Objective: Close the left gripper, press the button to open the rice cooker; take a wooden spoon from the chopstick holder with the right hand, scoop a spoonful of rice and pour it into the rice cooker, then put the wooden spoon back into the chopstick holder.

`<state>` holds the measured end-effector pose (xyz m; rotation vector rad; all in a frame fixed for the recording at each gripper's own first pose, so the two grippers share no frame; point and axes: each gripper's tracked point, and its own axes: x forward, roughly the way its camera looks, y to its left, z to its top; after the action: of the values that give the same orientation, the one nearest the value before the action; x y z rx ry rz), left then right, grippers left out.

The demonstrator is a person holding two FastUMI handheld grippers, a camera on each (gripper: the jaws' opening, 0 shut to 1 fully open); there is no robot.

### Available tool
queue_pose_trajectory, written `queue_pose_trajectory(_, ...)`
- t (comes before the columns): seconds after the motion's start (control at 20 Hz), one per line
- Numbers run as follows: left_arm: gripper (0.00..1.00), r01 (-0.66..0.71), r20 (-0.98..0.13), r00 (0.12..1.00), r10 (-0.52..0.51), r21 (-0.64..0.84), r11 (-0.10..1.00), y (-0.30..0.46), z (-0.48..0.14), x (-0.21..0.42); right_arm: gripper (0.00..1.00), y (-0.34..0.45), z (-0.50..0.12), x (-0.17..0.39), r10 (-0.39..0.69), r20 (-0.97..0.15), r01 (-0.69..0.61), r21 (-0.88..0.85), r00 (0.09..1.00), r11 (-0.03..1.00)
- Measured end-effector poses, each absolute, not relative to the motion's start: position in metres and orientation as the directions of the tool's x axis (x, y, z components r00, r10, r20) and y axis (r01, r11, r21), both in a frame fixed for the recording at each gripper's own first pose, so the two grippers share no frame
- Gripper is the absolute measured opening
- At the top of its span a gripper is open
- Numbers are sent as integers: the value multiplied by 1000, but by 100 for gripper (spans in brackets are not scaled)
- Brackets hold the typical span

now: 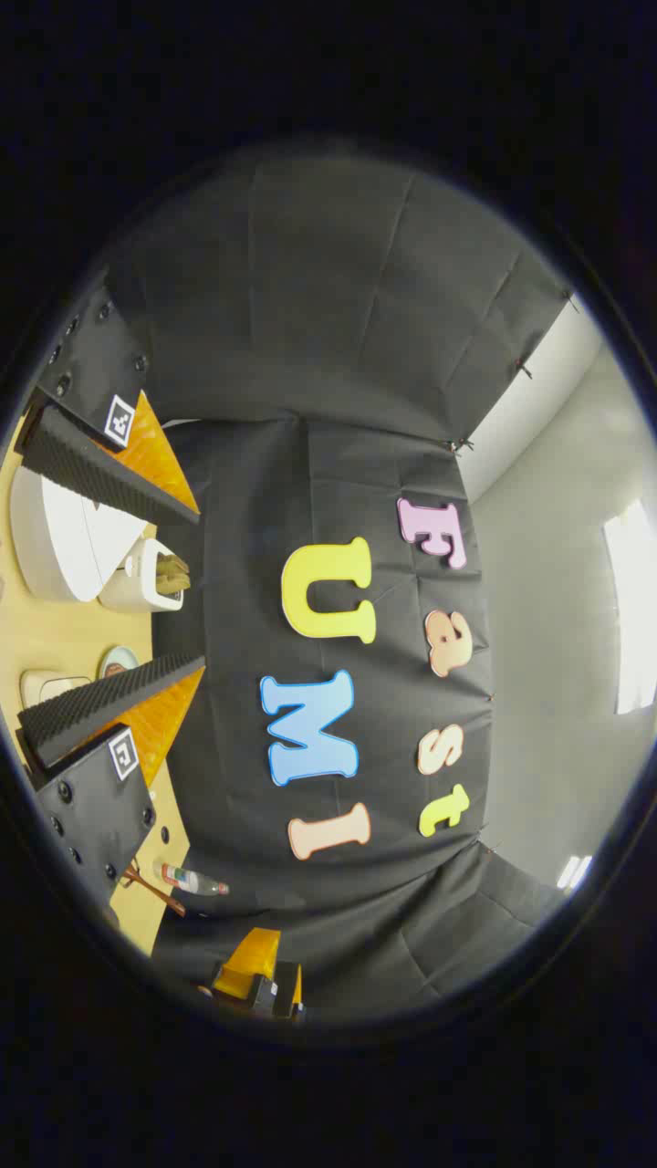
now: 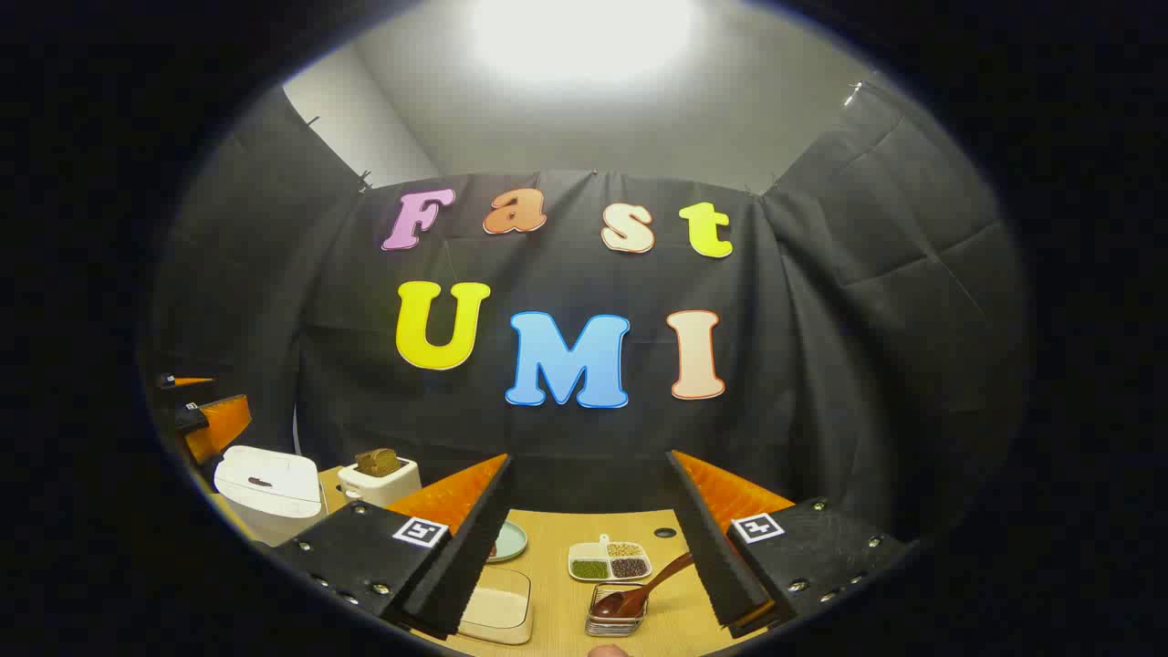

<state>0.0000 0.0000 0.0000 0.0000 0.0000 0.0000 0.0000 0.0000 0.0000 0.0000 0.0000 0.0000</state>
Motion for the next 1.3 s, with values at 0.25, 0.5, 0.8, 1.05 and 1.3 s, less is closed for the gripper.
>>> queue_pose_trajectory(0.25,96,-19,2,1000,19,4,1000,5,1,-2,98,4,1,0,18,4,-18,-6,1000,1000)
queue_pose_trajectory(0.5,96,-37,9,999,37,7,999,9,2,-6,98,2,6,-2,18,13,-18,-6,1000,1000)
queue_pose_trajectory(0.8,98,-49,12,999,48,19,999,12,3,-9,98,0,1,-6,14,3,-14,8,1000,1000)
queue_pose_trajectory(1.05,96,-51,22,999,50,32,998,12,7,-8,98,-2,2,-6,9,6,-9,12,1000,1000)
queue_pose_trajectory(1.3,75,-49,18,999,49,28,998,14,4,-7,98,-1,1,-5,11,2,-11,8,1000,1000)
